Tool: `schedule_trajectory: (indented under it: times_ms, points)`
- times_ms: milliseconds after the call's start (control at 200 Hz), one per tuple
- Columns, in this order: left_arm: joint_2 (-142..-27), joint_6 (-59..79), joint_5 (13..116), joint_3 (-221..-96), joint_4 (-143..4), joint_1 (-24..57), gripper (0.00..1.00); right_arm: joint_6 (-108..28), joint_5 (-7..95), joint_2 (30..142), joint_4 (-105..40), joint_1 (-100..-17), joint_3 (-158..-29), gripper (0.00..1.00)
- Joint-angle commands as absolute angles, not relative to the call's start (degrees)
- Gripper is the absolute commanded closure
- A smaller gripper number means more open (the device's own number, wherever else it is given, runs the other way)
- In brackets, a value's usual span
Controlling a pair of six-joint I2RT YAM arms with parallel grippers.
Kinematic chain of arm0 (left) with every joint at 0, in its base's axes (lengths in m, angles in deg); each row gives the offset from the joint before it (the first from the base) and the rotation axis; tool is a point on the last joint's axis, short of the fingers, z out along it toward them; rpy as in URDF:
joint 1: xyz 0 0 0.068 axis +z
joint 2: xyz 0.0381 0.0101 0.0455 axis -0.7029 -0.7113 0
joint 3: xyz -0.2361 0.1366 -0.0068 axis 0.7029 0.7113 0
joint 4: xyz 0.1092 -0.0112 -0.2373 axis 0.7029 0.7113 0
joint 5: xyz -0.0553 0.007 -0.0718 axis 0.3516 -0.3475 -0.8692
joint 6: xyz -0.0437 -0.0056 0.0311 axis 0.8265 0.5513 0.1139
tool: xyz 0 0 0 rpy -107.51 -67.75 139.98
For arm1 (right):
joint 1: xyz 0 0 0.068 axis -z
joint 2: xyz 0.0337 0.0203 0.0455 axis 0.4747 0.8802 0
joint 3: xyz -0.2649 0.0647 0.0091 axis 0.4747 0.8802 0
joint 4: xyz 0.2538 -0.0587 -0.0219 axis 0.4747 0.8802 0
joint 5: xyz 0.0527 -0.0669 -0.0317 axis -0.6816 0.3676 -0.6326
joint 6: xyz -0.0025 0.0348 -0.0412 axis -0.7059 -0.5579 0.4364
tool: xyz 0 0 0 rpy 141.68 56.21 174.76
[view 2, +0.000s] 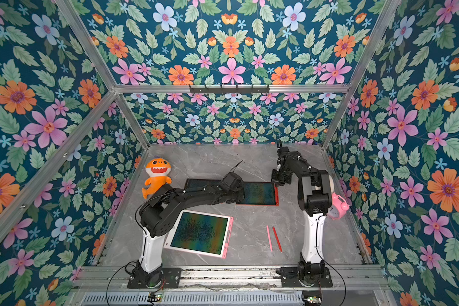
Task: Place the stylus back onto the writing tablet
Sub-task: Place the stylus on the writing tablet.
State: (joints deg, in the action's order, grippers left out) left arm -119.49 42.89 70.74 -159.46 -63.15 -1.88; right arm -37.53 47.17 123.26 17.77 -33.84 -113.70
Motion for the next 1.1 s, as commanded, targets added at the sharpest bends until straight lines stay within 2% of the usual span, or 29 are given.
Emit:
schedule_trajectory:
  times_ms: [0, 195, 625, 1095]
  points:
    - [-120.47, 42.18, 71.14, -159.22, -55.81, -1.83, 1.00, -36.48, 49.09, 125.28, 20.24, -33.99, -113.55, 0.99]
    - [-120.39, 42.10, 71.39, -159.14, -55.72, -1.84, 1.00, -36.32, 49.49, 124.58, 20.39, -34.15, -113.23, 0.99]
    - [-118.98, 42.70, 71.76, -157.39, -56.77, -1.88, 1.00, -38.62, 44.61, 111.32, 16.07, -33.44, -104.93, 0.96]
    - [-119.31, 43.15, 71.05, -157.05, -57.92, -1.83, 1.00, -39.10, 44.45, 110.91, 13.70, -34.13, -96.73, 0.96]
